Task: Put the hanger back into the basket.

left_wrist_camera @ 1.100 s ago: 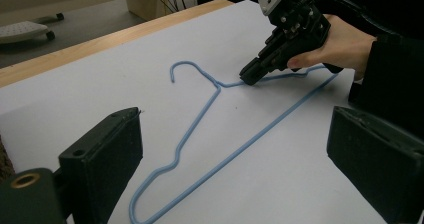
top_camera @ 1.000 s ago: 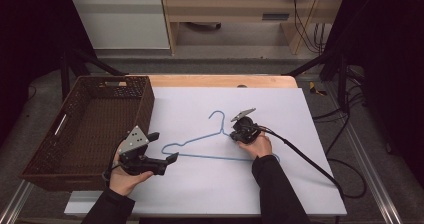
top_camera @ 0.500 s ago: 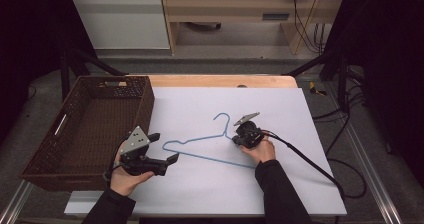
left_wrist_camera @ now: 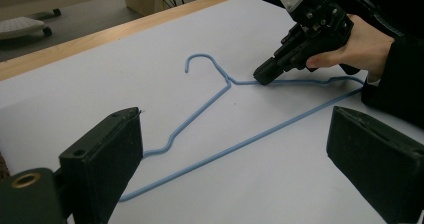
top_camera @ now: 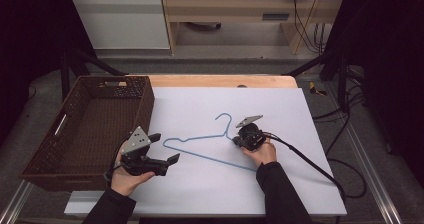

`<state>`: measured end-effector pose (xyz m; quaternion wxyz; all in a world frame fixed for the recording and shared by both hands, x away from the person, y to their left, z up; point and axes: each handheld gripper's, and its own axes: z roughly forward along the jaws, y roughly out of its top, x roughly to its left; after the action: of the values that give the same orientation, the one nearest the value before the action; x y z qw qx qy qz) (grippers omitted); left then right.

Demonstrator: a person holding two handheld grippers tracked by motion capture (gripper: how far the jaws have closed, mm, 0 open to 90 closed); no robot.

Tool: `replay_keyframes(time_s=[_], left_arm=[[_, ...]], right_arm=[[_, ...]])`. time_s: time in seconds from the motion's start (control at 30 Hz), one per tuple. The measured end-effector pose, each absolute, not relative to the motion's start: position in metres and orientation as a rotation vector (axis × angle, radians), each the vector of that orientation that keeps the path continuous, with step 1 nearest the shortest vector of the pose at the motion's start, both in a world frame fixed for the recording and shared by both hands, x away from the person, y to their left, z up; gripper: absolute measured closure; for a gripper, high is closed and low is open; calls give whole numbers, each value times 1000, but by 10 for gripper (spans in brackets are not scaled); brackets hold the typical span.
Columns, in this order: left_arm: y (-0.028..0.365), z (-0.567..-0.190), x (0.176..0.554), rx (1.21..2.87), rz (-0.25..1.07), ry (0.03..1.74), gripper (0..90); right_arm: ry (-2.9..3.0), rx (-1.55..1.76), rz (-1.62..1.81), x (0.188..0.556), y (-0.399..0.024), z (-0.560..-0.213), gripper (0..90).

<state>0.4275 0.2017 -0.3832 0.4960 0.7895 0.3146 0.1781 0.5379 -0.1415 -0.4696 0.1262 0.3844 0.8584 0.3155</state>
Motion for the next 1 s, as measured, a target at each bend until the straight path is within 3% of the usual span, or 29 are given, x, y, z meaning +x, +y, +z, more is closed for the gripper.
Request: replay_keyframes(time_s=[0.17, 0.3, 0.53, 0.67, 1.0], left_arm=[[201, -383, 427, 1914, 431, 761, 75], [202, -384, 428, 1913, 431, 763, 76], [202, -384, 428, 1918, 428, 764, 76], [201, -384, 428, 1919, 429, 766, 77], [198, -386, 430, 1937, 425, 761, 78]], right_arm=[[2491, 1140, 934, 536, -143, -469, 858], [2479, 1108, 963, 535, -150, -463, 776], [2518, 1111, 908, 535, -149, -469, 799], [2531, 1071, 904, 535, -149, -469, 863], [2556, 1048, 919, 536, -150, -469, 876]])
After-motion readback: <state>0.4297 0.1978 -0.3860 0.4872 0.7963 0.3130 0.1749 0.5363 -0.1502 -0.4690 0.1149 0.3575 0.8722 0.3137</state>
